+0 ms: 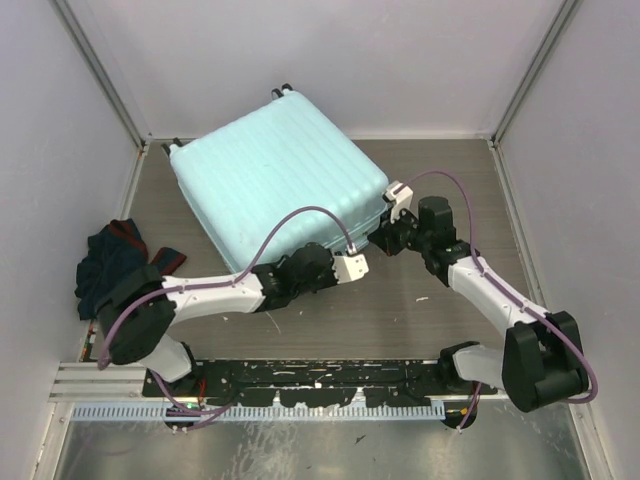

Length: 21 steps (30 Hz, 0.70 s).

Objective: Pack the luggage

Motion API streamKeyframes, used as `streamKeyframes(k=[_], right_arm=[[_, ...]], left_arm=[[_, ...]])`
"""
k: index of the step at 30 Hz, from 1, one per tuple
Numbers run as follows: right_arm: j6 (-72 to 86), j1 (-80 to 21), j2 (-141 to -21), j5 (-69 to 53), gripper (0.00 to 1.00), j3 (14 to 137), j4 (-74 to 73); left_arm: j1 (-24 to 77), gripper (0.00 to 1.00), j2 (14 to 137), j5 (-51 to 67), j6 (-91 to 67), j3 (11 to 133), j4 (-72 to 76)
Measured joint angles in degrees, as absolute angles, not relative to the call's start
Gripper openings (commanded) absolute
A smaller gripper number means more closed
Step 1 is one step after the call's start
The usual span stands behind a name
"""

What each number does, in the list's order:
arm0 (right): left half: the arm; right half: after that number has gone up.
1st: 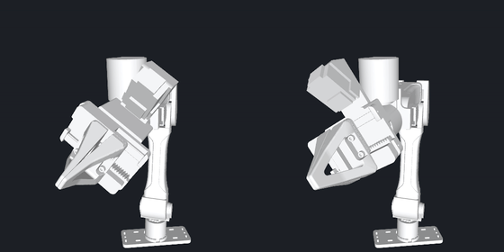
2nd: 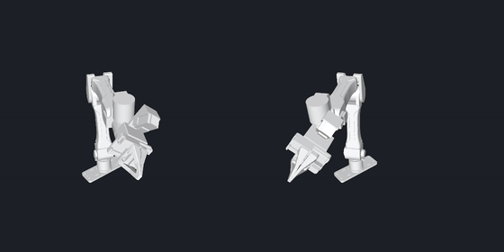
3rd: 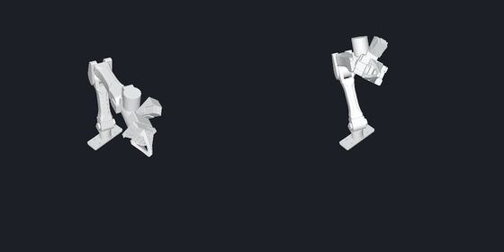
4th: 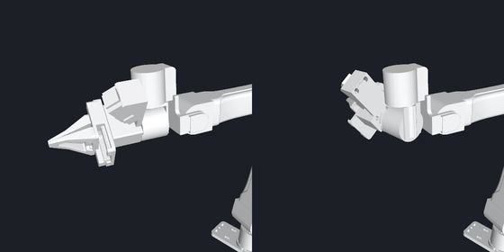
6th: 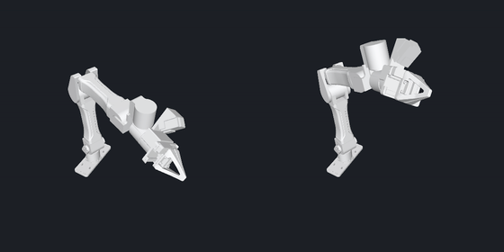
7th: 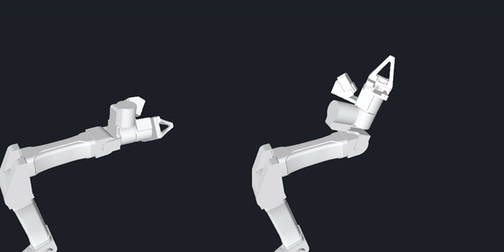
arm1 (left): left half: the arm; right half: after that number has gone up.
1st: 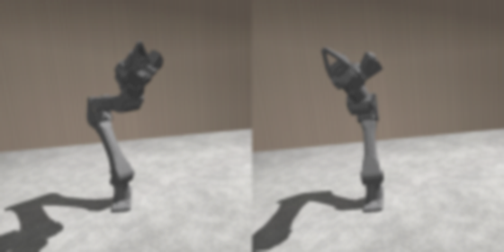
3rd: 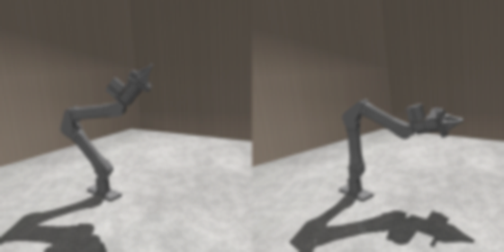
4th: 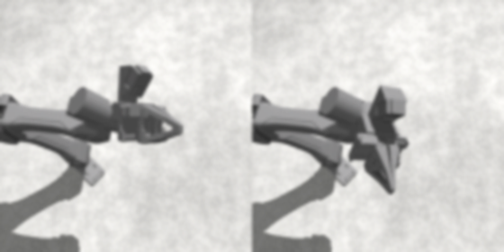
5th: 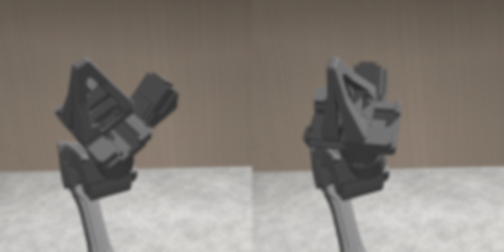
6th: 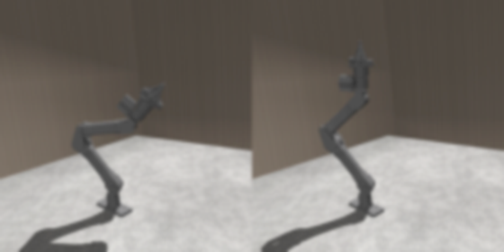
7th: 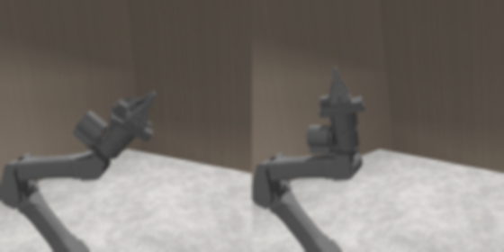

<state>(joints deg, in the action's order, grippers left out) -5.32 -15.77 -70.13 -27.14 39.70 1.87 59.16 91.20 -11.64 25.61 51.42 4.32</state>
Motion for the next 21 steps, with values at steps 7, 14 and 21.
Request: streamKeyframes(k=[7,14,21], right_arm=[[-7.0,-14.4,-65.0,-29.4,0.01,38.0,-3.2],[-5.7,-14.9,-64.0,-29.7,0.01,36.6,-2.3],[-4.8,-15.0,-64.0,-29.2,0.01,36.6,-2.0]], left_arm=[[57.4,0.23,79.4,-5.7,27.0,42.7,0.2],[60.4,0.50,82.2,-9.8,24.5,47.1,-8.1],[62.8,0.37,90.7,-15.9,21.5,54.3,-11.7]])
